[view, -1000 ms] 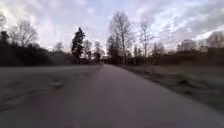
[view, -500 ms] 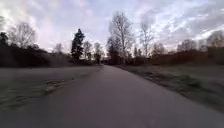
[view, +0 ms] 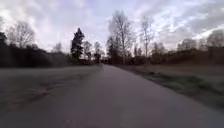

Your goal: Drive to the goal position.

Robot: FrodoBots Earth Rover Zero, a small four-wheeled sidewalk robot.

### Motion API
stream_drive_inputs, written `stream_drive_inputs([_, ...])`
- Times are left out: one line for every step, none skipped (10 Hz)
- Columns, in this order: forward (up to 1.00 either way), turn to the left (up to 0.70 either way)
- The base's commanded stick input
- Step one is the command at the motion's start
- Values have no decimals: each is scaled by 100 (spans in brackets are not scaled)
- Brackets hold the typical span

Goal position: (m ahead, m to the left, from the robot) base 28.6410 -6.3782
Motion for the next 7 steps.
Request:
stream_drive_inputs([100,1])
stream_drive_inputs([100,1])
stream_drive_inputs([100,1])
stream_drive_inputs([100,1])
stream_drive_inputs([100,1])
stream_drive_inputs([100,1])
stream_drive_inputs([100,1])
